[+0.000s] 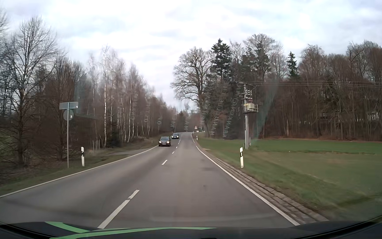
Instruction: Follow the waypoints while adhering to traffic rules and regulations
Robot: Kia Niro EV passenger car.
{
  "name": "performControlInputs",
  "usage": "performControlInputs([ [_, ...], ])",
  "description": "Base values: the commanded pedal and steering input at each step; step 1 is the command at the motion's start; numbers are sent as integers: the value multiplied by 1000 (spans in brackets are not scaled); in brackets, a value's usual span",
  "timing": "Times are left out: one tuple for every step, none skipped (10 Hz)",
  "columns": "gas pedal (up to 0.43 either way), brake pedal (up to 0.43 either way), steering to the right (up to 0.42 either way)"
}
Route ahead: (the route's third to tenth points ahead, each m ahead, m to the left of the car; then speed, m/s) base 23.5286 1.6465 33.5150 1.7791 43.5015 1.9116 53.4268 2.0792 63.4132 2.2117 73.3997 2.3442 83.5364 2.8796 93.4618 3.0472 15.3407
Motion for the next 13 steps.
performControlInputs([
  [197,0,-3],
  [197,0,-3],
  [197,0,-3],
  [197,0,-2],
  [197,0,-1],
  [197,0,-1],
  [197,0,-1],
  [197,0,-1],
  [197,0,-1],
  [197,0,-1],
  [197,0,-1],
  [197,0,-3],
  [197,0,-3],
])
